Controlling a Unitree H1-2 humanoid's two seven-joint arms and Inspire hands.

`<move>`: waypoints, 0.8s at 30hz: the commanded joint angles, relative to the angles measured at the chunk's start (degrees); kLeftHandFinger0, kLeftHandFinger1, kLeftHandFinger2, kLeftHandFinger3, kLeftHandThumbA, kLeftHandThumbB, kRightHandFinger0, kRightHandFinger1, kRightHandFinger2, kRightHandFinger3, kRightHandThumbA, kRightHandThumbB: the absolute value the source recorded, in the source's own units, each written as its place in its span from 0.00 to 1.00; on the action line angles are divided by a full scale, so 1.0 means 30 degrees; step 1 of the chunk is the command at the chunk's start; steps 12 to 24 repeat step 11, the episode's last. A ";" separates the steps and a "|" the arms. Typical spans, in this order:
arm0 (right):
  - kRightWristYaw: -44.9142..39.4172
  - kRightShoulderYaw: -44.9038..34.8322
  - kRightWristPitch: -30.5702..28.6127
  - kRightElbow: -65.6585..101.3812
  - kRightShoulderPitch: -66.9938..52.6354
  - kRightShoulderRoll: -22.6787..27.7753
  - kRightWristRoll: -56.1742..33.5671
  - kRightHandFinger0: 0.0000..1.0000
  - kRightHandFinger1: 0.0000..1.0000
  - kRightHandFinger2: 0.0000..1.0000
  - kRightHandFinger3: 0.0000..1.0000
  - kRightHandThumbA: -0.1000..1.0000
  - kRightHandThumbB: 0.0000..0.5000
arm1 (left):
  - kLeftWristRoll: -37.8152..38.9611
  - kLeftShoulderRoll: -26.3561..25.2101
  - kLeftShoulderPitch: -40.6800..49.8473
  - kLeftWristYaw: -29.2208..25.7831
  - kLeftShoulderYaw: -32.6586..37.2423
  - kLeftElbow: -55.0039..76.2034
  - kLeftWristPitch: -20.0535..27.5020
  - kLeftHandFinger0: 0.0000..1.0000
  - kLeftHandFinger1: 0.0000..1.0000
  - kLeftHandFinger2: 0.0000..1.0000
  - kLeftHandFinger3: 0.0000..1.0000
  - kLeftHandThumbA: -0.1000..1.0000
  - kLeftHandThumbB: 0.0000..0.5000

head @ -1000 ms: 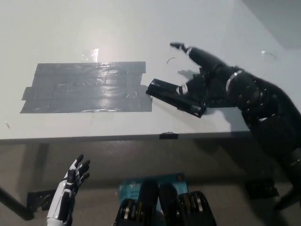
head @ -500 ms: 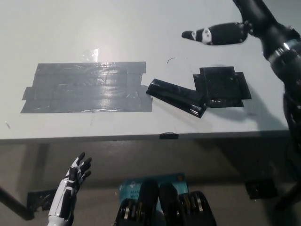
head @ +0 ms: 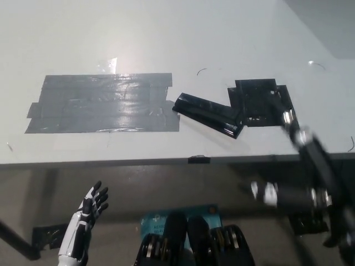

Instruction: A person hands a stapler to the robot and the robot grabs it with its right hand and places it on the desk infront of it

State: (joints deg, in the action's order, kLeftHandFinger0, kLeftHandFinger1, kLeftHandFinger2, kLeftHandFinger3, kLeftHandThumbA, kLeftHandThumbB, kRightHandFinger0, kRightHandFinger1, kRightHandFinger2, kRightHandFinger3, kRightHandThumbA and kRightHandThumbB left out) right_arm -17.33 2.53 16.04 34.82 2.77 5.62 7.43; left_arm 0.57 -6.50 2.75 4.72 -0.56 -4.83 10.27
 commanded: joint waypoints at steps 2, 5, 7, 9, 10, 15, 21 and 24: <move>0.1257 -0.1779 -0.4497 -0.2365 -0.3690 -0.1759 -0.4659 1.00 1.00 1.00 1.00 1.00 0.74 | -0.0088 0.0176 0.0545 0.0079 0.0255 0.0117 0.0922 1.00 1.00 1.00 1.00 1.00 1.00; 0.1174 -0.2289 -0.5374 -0.4298 -0.4189 -0.1972 -0.4844 1.00 1.00 1.00 1.00 1.00 0.68 | -0.0017 0.0123 0.0560 0.0082 0.0155 0.0105 0.0892 1.00 1.00 1.00 1.00 1.00 1.00; 0.0935 -0.2410 -0.5075 -0.5275 -0.4313 -0.1973 -0.4991 1.00 1.00 1.00 1.00 1.00 0.67 | 0.0058 0.0116 0.0521 0.0107 0.0110 0.0030 0.0900 1.00 1.00 1.00 1.00 1.00 0.99; 0.0984 -0.2289 -0.5644 -0.6304 -0.4346 -0.2016 -0.4435 1.00 1.00 1.00 1.00 1.00 0.59 | 0.0065 0.0160 0.0481 0.0094 0.0109 -0.0063 0.0970 1.00 1.00 1.00 1.00 1.00 0.98; 0.0984 -0.2289 -0.5644 -0.6304 -0.4346 -0.2016 -0.4435 1.00 1.00 1.00 1.00 1.00 0.59 | 0.0065 0.0160 0.0481 0.0094 0.0109 -0.0063 0.0970 1.00 1.00 1.00 1.00 1.00 0.98; 0.0984 -0.2289 -0.5644 -0.6304 -0.4346 -0.2016 -0.4435 1.00 1.00 1.00 1.00 1.00 0.59 | 0.0065 0.0160 0.0481 0.0094 0.0109 -0.0063 0.0970 1.00 1.00 1.00 1.00 1.00 0.98; 0.0984 -0.2289 -0.5644 -0.6304 -0.4346 -0.2016 -0.4435 1.00 1.00 1.00 1.00 1.00 0.59 | 0.0065 0.0160 0.0481 0.0094 0.0109 -0.0063 0.0970 1.00 1.00 1.00 1.00 1.00 0.98; 0.0984 -0.2289 -0.5644 -0.6304 -0.4346 -0.2016 -0.4435 1.00 1.00 1.00 1.00 1.00 0.59 | 0.0065 0.0160 0.0481 0.0094 0.0109 -0.0063 0.0970 1.00 1.00 1.00 1.00 1.00 0.98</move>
